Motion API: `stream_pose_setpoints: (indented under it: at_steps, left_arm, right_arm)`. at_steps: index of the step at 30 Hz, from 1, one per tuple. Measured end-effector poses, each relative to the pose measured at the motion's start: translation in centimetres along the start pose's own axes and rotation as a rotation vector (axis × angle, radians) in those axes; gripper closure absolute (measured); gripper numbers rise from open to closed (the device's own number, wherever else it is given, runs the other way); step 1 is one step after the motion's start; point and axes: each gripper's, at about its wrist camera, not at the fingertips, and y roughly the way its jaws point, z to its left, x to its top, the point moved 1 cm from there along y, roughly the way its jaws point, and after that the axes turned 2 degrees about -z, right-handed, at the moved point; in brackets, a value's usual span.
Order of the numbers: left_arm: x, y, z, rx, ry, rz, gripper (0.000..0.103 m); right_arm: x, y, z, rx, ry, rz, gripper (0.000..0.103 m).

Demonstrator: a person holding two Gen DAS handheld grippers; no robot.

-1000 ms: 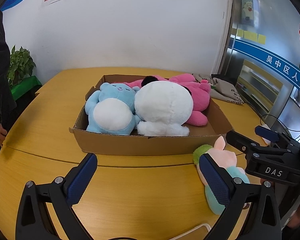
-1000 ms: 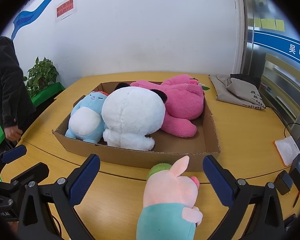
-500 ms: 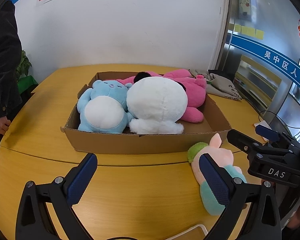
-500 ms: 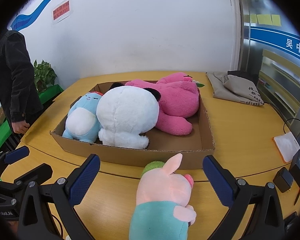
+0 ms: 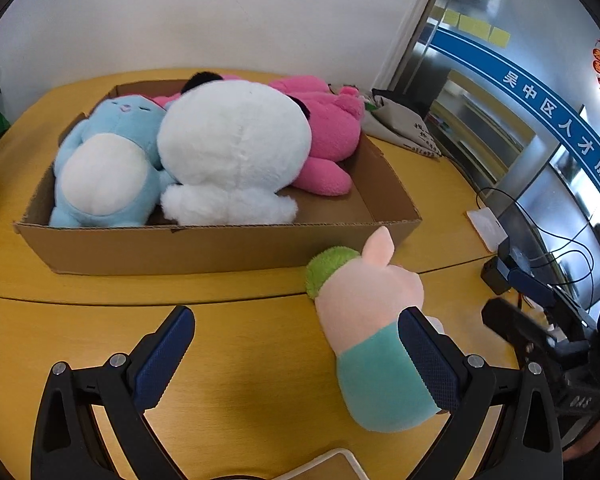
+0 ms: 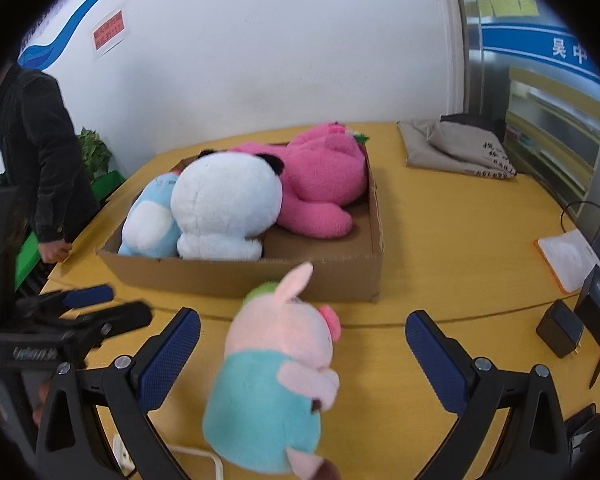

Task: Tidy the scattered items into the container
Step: 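Lower both grippers onto the pig plush and close them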

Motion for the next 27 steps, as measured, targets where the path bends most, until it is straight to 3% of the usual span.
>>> stream_pose_setpoints:
  at_steps: [8, 12, 14, 16, 17, 24, 26, 27]
  left_arm:
    - [0.8, 7.2, -1.4, -0.105, -0.048, 0.166, 0.0]
    - [1.2, 9.6, -1.6, -0.141, -0.077, 0.2, 0.001]
    - [1.3, 10.1, -1.9, -0.158, -0.054, 0.2, 0.005]
    - [1.3, 10.2, -2.0, -0.177, -0.054, 0.203, 0.016]
    - [1.2, 10.1, -2.1, -0.205, -0.063, 0.211, 0.03]
    - [0.4, 7.7, -2.2, -0.17, -0.047, 0.201, 0.041]
    - [0.1, 7.4, -2.1, -0.164, -0.045, 0.201, 0.042]
    - [-0.1, 7.3, -2.0, -0.162, -0.046, 0.2, 0.042]
  right_arm:
    - [-4.3, 2.9, 1.5, 0.122, -0.052, 0.173, 0.0]
    - [-5.4, 5.1, 2.1, 0.133, -0.042, 0.226, 0.015]
    - [-5.5, 5.4, 2.3, 0.142, -0.041, 0.225, 0.016]
    - [-5.4, 5.4, 2.5, 0.146, -0.051, 0.217, 0.019]
    - [-5.4, 5.3, 2.5, 0.152, -0.056, 0.216, 0.02]
    - [-6.2, 3.9, 3.2, 0.204, -0.103, 0.23, 0.036]
    - [-6.5, 3.7, 3.4, 0.205, -0.108, 0.232, 0.033]
    - [-6.6, 3.7, 3.5, 0.205, -0.105, 0.23, 0.026]
